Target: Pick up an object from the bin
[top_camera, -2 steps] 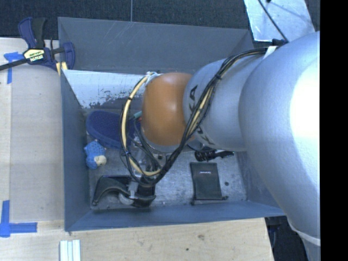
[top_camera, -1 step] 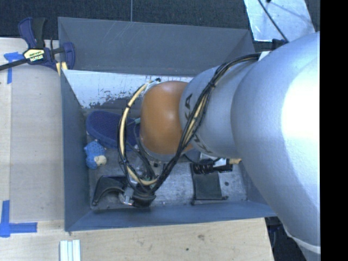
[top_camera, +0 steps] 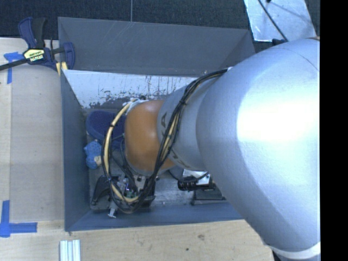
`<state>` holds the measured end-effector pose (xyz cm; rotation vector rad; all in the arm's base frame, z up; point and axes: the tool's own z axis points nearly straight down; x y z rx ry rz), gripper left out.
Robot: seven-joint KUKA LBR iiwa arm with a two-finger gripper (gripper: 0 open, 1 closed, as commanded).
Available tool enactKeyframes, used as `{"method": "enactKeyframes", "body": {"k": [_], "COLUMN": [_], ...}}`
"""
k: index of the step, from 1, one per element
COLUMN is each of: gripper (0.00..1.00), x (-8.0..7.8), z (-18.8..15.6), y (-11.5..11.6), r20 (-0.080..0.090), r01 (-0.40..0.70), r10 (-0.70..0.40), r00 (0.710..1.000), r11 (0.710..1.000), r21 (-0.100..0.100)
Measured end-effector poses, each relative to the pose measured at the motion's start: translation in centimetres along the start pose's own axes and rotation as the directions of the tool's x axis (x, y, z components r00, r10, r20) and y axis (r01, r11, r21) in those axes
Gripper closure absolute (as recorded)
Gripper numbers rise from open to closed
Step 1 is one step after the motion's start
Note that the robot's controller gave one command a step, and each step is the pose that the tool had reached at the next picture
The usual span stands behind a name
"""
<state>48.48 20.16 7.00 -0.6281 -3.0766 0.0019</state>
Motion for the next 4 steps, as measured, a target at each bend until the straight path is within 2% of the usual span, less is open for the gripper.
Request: {"method": "enactKeyframes", "body": {"k": [1,2,3,4], "gripper": [1.0,1.0,1.0,1.0], "x": [-0.1,0.7,0.6,-1.8], "z": [-0.4,-0.4,-12.0,-23.1], "y": [0.3,2.0,2.0,1.8], "r20": [0.005,0.012,0.005,0.005], "r01": [0.0,0.33,0.262,0.513], "r10": [0.0,-0.33,-0.262,-0.513], "r00": [1.0,0.944,0.965,0.859], "r11": [1.0,0.944,0.965,0.859], "r21": [-0.008,0.0,-0.003,-0.001]}}
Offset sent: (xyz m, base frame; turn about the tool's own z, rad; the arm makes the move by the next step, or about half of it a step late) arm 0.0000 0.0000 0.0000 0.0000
